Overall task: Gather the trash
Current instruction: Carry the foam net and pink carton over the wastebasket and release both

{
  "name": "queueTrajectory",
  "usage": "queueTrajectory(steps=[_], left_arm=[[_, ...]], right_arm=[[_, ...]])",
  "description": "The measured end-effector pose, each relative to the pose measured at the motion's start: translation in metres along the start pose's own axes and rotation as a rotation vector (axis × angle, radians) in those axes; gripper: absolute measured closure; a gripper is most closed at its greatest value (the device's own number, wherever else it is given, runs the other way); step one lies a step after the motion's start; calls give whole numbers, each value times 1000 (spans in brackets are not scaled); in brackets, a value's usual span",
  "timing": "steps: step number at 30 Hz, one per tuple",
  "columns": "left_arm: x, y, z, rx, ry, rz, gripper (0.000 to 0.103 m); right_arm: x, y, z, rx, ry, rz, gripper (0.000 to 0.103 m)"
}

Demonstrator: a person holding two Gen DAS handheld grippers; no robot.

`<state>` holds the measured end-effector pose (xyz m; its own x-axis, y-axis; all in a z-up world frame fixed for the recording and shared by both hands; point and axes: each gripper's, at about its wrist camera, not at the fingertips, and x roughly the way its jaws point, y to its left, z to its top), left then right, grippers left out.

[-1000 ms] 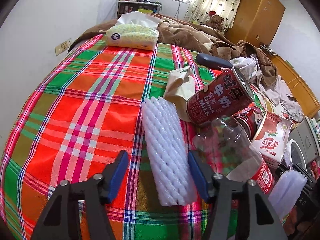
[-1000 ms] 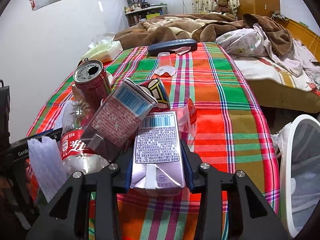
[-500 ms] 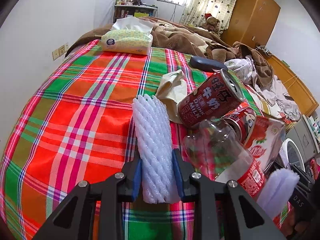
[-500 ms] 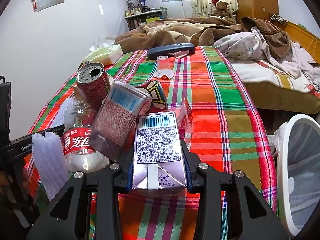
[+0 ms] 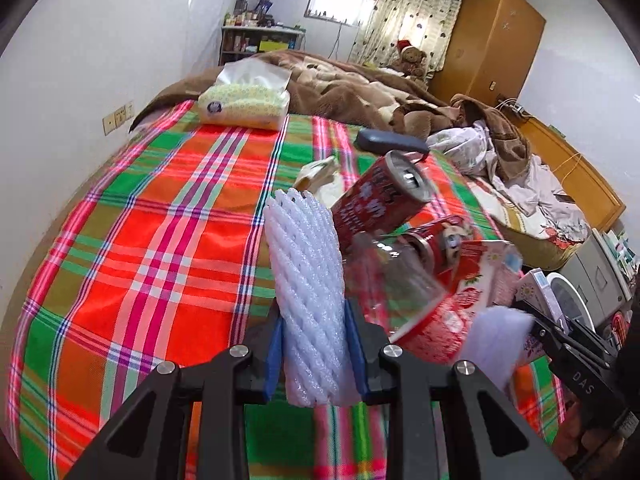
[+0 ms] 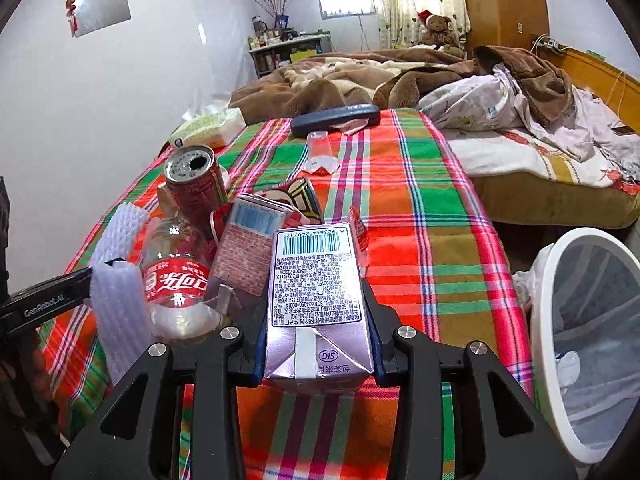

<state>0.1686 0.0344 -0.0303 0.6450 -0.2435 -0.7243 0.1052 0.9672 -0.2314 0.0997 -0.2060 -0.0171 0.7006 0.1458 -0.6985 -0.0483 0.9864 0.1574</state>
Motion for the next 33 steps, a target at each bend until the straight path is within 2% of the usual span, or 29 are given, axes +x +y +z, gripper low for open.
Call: queueTrajectory(steps=[17,33], left_arm=[[-54,-69,-1,115,-92,-89,74],[-61,-164,-15,270,-92,-202,74]], right_arm=[[-44,-30,2,69,-111,-2,64],[-78,-84,-3,146,-184,-89,64]])
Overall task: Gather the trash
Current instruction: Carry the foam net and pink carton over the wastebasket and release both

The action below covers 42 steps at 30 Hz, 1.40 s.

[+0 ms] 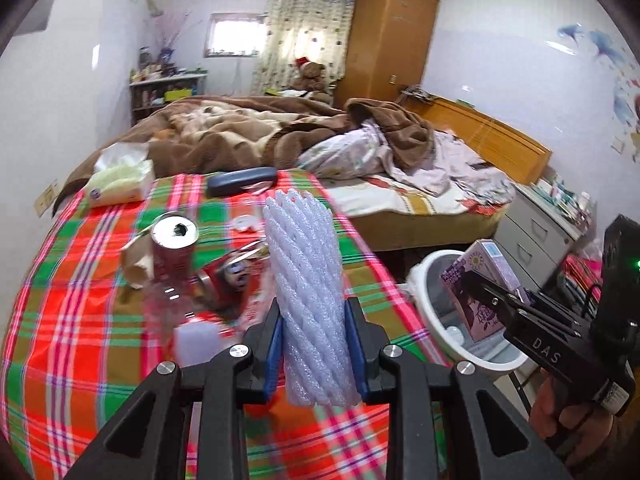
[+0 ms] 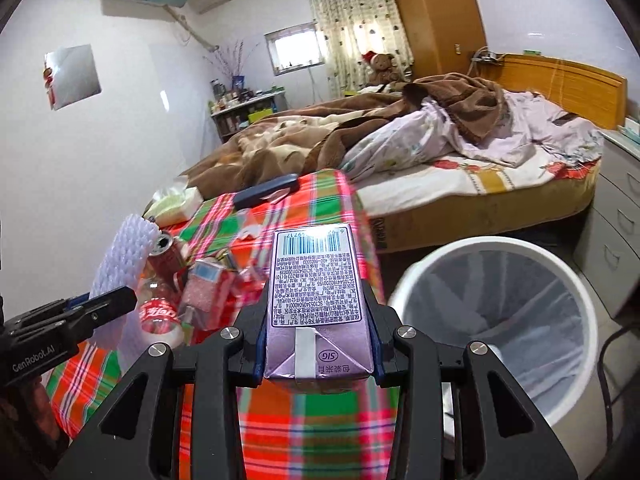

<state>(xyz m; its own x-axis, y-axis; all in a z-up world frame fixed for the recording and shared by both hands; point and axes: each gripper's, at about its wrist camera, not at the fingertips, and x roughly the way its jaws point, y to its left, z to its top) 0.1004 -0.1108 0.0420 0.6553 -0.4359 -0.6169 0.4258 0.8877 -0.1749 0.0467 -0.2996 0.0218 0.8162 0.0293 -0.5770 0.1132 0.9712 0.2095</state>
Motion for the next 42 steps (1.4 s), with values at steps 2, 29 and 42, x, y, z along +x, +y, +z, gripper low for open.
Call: queueTrajectory(steps=[2,29,42], left_arm=[[5,-15,2,22,6,-24,74],[101,-176,-9,245,135,-176,74],[126,-181,-16,216,175,-200,46]], right_arm=[[-3,-9,0,6,-1,-17,64],[0,-124,-9,104,89,-216,64],[10,-146,-14,135,145,-242,43]])
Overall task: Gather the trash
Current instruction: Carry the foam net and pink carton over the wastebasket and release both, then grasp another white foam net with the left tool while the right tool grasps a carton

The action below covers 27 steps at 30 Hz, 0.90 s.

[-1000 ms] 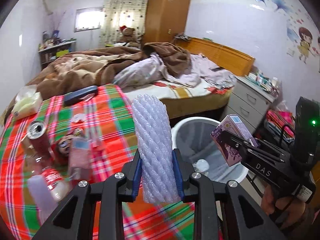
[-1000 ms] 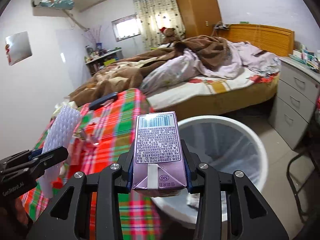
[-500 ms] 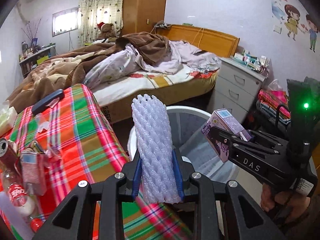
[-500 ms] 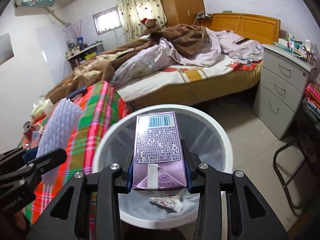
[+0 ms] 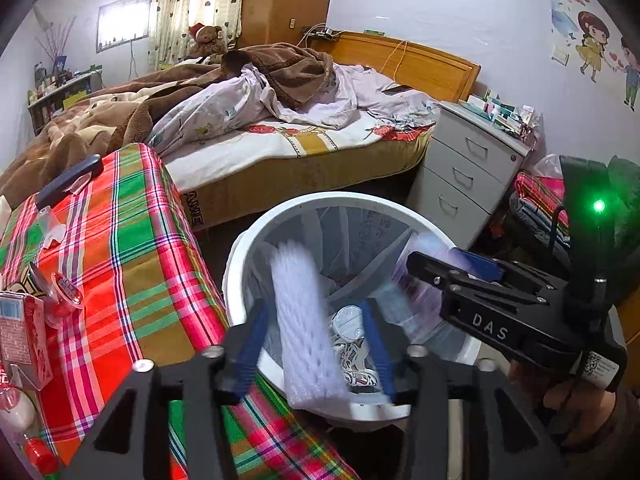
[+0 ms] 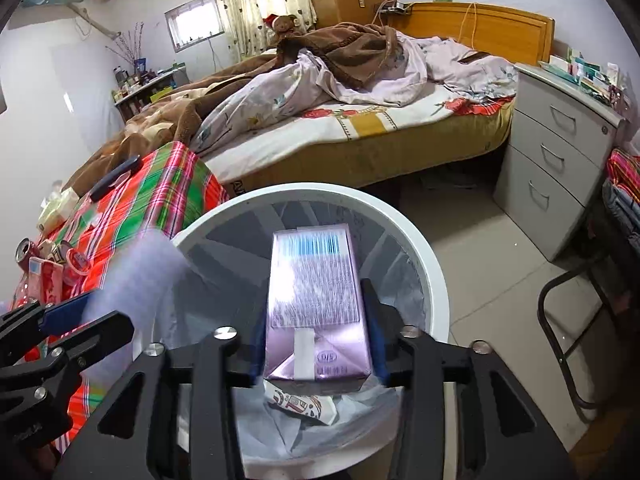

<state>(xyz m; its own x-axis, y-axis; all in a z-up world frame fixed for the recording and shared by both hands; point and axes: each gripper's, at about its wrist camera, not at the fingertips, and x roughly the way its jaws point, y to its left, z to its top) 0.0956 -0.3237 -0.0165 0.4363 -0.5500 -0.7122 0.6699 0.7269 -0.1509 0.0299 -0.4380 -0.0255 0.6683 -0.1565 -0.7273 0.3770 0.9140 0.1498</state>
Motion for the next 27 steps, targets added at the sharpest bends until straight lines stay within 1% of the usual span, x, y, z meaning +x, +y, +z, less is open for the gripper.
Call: queueTrajectory(steps=[1,4,7,18,25,27], left_arm=[[-1,0,0,1,-3,3,44],[-3,4,0,-11,-5,-6,44],[-9,6,-1,-16,-16,18,44],[-40,19,-7,-46,-56,42,44],[-68,33,-16,-74,-98,81,44],[-76,39,-19,-79,-110,104,44]], right_arm=[[-1,-1,0,5,-5,3,40],[-3,-1,-1,11,-13,1,40],[-6,0,-2,14,-12,5,40],[-19,14,-1,3,-45,21,40],[-31,33,-4,-25,-77,47,40],[-33,38,-4,-32,-83,57,40]])
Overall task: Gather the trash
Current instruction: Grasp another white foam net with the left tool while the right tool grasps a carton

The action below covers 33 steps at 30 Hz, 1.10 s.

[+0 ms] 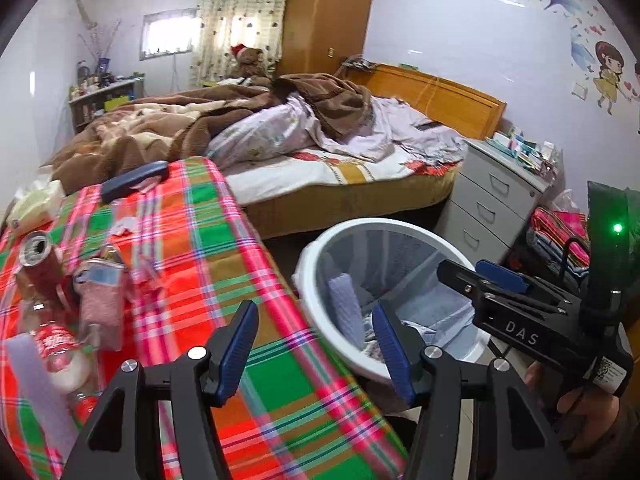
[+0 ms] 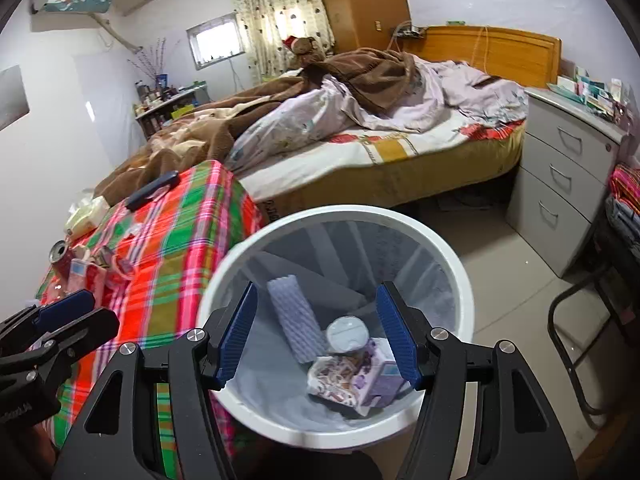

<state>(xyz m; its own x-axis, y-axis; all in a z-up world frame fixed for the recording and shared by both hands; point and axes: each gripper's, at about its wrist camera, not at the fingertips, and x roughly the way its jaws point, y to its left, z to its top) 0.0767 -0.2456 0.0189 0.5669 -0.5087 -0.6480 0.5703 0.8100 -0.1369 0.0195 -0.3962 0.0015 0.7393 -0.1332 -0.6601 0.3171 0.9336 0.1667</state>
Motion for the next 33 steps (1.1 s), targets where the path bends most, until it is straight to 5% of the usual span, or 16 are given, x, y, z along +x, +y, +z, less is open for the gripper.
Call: queueTrajectory(steps=[17,33], left_arm=[[-63,89,-24,-149,-77,123,44],[-89,178,-65,-289,-53,273,37]], right_arm=[[-4,62,0,-76,-32,108,40],[14,121,-3,-118,0,231,40]])
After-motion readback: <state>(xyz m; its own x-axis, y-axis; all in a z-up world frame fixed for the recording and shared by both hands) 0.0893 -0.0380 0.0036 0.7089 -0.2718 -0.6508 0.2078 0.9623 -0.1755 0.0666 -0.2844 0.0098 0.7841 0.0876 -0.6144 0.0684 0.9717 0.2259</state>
